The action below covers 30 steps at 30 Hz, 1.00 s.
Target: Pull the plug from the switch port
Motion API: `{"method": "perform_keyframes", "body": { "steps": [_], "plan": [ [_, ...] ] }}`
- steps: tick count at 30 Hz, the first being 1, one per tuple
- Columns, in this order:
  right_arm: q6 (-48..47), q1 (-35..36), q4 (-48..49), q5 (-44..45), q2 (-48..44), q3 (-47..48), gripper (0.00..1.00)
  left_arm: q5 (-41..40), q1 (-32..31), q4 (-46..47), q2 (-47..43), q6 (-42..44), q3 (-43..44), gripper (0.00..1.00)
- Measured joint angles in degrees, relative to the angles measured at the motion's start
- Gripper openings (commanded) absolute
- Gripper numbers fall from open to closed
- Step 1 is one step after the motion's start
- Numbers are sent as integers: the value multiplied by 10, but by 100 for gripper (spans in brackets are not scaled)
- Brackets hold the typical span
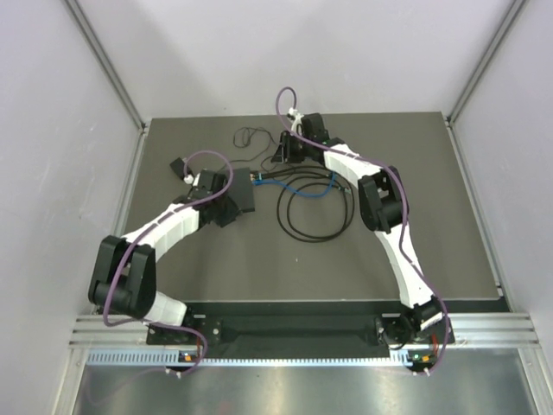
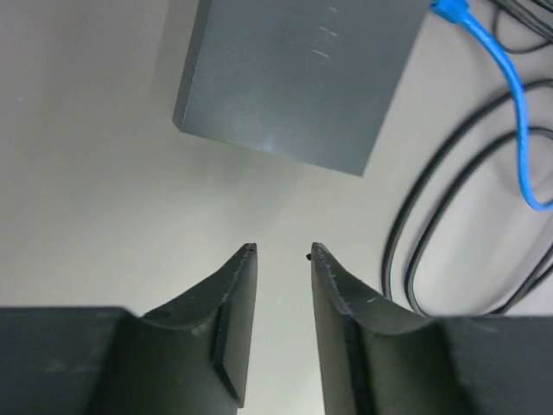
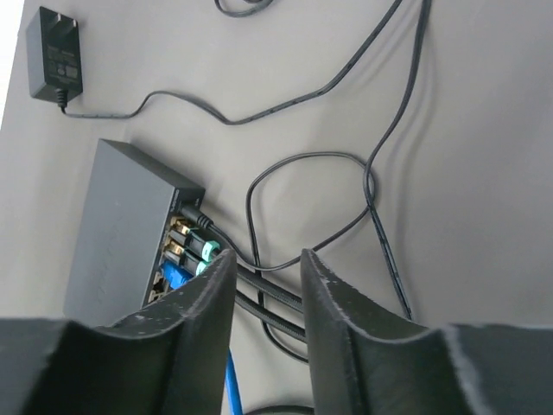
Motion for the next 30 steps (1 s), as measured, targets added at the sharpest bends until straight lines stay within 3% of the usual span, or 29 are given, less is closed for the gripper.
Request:
{"method": "perform_keyframes", "body": {
  "steps": [16, 21, 27, 30],
  "plan": [
    [-16, 4, -3, -28, -2, -48, 29, -25, -4, 43, 117, -34, 19, 34],
    [-37, 4, -17, -30, -9, -56, 22, -43, -4, 35, 129, -26, 37, 36],
    [-38, 3, 20, -31, -110, -230, 22, -57, 21, 1, 162, 3, 85, 36],
    [-33, 6, 29, -36, -161, -315, 16, -57, 54, -1, 190, 22, 119, 36]
  ]
}}
